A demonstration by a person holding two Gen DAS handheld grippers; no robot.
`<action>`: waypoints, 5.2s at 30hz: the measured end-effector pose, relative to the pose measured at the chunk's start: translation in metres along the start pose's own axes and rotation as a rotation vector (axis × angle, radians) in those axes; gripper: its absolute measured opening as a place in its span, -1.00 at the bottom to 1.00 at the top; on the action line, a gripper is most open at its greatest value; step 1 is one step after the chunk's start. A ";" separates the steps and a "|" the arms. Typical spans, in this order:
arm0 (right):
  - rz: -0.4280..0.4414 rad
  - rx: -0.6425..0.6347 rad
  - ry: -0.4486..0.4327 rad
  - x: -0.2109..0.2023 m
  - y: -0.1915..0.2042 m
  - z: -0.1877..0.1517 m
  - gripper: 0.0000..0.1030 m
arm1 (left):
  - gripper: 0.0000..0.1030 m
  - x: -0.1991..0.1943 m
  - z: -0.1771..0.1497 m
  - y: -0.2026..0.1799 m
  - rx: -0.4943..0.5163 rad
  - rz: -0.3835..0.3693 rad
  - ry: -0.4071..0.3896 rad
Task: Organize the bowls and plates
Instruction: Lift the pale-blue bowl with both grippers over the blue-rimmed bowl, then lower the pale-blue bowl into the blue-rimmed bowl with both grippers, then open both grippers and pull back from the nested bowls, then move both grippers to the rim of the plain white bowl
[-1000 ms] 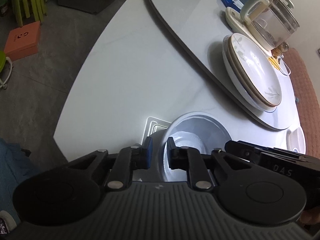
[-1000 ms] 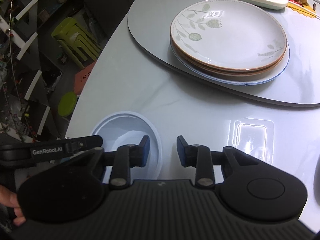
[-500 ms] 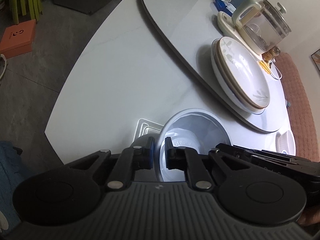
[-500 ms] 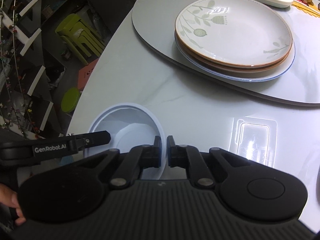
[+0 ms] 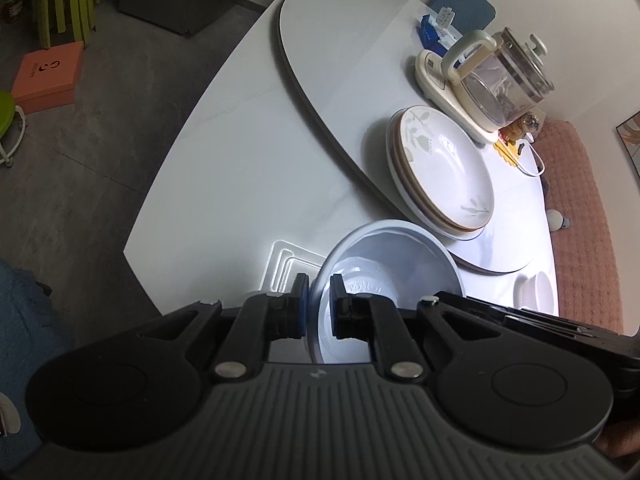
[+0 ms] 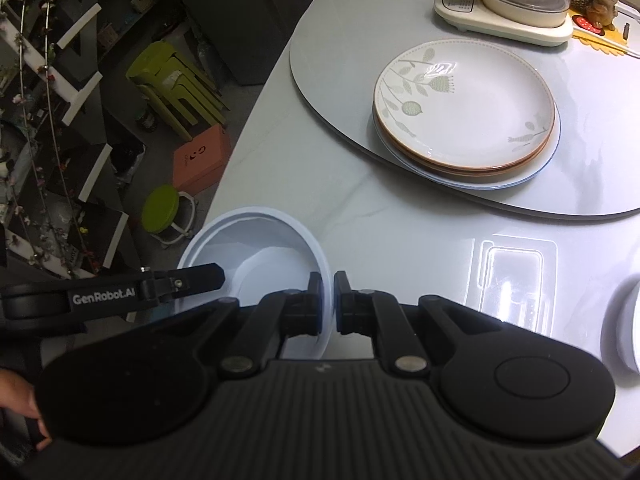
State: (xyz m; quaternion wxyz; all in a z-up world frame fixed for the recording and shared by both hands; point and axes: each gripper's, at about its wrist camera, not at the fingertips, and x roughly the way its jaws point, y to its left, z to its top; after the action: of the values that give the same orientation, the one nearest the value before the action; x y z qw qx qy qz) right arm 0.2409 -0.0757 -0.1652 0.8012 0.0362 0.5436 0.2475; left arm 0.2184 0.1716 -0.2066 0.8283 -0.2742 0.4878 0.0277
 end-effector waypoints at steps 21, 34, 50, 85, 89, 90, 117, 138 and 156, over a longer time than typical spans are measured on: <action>-0.089 0.100 -0.129 -0.068 0.011 -0.004 -0.82 | -0.75 -0.044 0.019 -0.038 0.134 -0.135 0.014; -0.138 0.194 -0.190 -0.104 -0.022 -0.013 -0.81 | -0.75 -0.034 0.020 -0.092 0.230 -0.199 0.032; -0.113 0.183 -0.198 -0.147 -0.117 -0.011 -0.80 | -0.75 -0.005 -0.009 -0.196 0.226 -0.204 0.004; -0.080 0.146 0.036 -0.104 -0.311 -0.020 -0.77 | -0.74 0.159 -0.088 -0.320 0.146 -0.030 0.162; -0.069 0.099 0.079 -0.089 -0.318 -0.021 -0.77 | -0.73 0.170 -0.096 -0.322 0.114 0.019 0.153; -0.066 0.088 0.088 -0.085 -0.320 -0.022 -0.77 | -0.73 0.173 -0.097 -0.322 0.115 0.030 0.149; 0.016 -0.015 0.120 -0.078 -0.331 -0.012 -0.76 | -0.27 0.163 -0.105 -0.332 0.032 0.067 0.112; 0.017 -0.022 -0.031 -0.162 -0.312 -0.001 0.02 | -0.27 0.061 -0.095 -0.360 0.102 0.068 -0.006; -0.039 -0.053 -0.154 -0.189 -0.319 0.006 0.39 | 0.14 0.049 -0.090 -0.400 0.207 0.063 -0.104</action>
State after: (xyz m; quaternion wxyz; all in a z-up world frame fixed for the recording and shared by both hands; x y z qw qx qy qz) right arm 0.3058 -0.4355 -0.1061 0.8460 0.0233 0.4744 0.2424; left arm 0.2977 -0.2218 -0.1093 0.8751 -0.1699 0.4528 0.0176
